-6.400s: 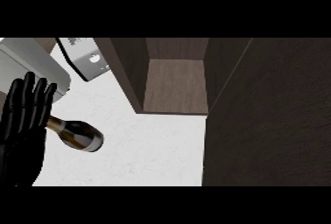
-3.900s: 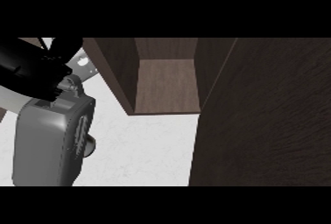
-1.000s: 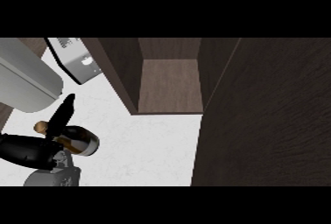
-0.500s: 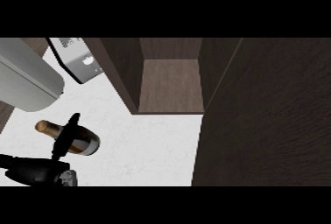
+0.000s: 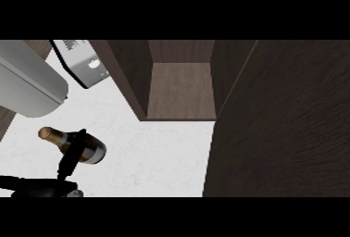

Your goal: Pick up the wine, place it into the cabinet and close the cabinet

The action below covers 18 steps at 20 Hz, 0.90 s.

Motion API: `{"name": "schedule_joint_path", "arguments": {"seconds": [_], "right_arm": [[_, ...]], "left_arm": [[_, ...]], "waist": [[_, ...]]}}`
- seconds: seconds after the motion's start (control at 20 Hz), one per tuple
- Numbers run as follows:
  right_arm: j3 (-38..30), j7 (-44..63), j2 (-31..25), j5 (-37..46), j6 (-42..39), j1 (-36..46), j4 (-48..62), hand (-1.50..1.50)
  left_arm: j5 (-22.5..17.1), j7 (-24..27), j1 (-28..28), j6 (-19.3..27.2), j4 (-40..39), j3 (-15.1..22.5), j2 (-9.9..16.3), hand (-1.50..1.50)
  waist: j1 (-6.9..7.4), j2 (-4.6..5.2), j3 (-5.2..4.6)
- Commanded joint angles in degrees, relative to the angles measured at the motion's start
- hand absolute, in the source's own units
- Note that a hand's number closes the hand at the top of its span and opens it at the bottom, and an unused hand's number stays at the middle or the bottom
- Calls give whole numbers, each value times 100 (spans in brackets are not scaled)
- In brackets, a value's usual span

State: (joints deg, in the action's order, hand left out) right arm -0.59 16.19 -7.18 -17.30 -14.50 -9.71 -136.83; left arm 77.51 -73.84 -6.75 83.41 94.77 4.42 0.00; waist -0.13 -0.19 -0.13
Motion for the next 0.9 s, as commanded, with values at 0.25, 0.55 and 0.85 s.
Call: {"name": "schedule_joint_path", "arguments": {"seconds": [0.25, 0.55, 0.85], "right_arm": [[-100, 219, 23, -449, -43, -78, -354, -150], [-147, 500, -33, -484, 116, 163, -428, -150], [309, 281, 202, -65, 80, -134, -457, -150]], "left_arm": [[-532, 272, 44, 246, -235, 154, 64, -150], [-832, 448, 447, 249, -626, 47, 8, -150], [-1103, 690, 185, 251, -486, 227, 40, -150]], "waist": [[6, 0, -4], [-6, 5, -10], [-6, -12, -24]]}}
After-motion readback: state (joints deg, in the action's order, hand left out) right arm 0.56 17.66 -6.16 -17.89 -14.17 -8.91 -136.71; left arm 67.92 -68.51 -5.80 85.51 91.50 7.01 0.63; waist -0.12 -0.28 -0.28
